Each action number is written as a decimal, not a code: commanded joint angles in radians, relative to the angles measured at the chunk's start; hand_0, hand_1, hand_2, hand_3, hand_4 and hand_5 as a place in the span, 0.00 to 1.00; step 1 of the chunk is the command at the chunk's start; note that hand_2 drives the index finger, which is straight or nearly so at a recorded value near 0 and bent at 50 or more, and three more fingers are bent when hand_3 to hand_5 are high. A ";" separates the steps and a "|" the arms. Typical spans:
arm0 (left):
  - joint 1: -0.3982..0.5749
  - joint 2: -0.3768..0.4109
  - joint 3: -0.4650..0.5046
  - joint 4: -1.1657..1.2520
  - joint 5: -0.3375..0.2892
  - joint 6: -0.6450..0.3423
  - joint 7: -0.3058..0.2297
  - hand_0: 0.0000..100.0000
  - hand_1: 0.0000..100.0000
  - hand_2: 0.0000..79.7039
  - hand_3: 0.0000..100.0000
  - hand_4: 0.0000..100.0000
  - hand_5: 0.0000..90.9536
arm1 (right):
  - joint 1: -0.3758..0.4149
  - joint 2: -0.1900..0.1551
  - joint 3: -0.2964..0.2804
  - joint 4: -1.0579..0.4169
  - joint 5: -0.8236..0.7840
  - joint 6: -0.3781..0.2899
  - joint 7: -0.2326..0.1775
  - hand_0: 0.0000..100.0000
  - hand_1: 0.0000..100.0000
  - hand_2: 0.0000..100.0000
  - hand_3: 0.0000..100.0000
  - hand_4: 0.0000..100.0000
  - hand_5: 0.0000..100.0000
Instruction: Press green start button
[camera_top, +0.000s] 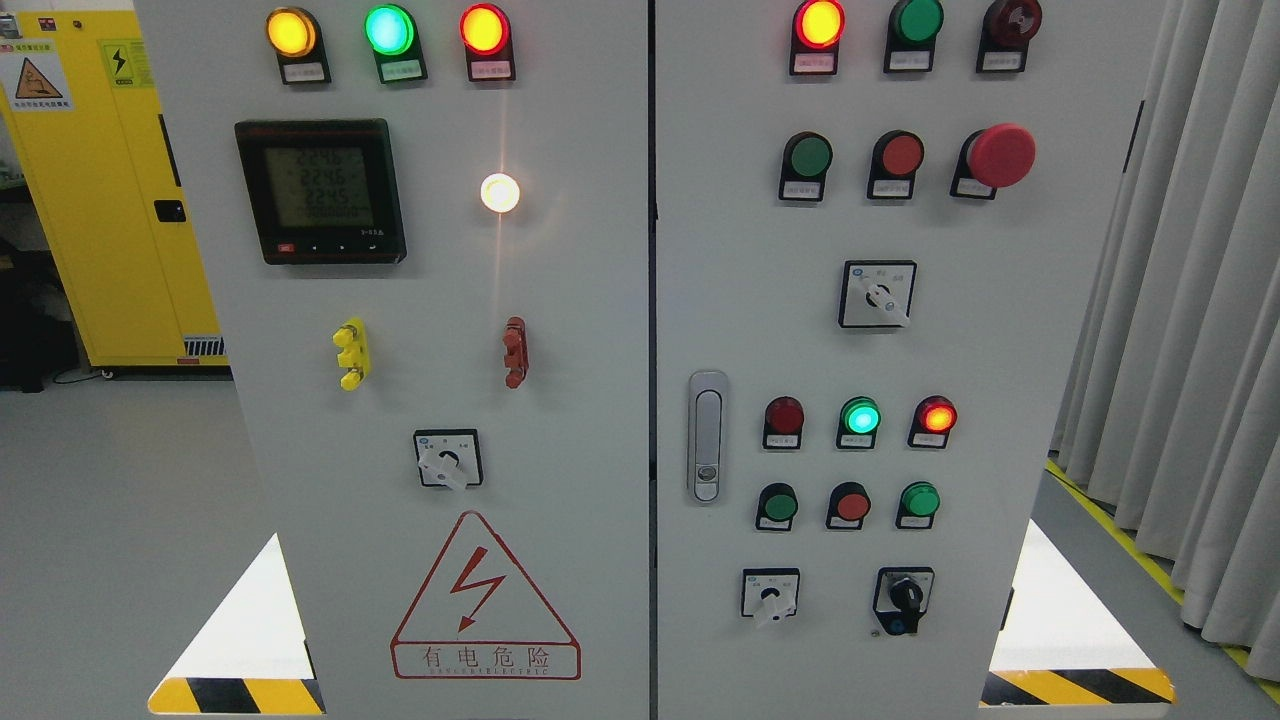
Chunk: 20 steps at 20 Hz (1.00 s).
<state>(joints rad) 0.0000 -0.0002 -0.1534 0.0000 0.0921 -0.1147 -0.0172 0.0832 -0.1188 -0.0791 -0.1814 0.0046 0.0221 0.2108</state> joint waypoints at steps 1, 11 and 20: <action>-0.015 0.034 0.000 -0.026 0.000 0.000 0.003 0.12 0.56 0.00 0.00 0.00 0.00 | 0.000 0.001 -0.018 0.003 0.025 -0.002 0.010 0.17 0.30 0.00 0.00 0.00 0.00; -0.015 0.032 0.000 -0.026 0.000 0.000 0.003 0.12 0.56 0.00 0.00 0.00 0.00 | 0.051 0.004 -0.017 -0.246 0.041 -0.016 0.054 0.17 0.31 0.00 0.00 0.00 0.00; -0.015 0.026 0.000 -0.026 0.002 0.000 0.003 0.12 0.56 0.00 0.00 0.00 0.00 | 0.283 0.016 -0.004 -0.938 0.176 -0.146 0.074 0.16 0.38 0.00 0.01 0.00 0.00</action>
<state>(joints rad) 0.0000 -0.0001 -0.1534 0.0001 0.0925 -0.1140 -0.0133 0.2583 -0.1152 -0.0872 -0.5855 0.1250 -0.0562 0.2844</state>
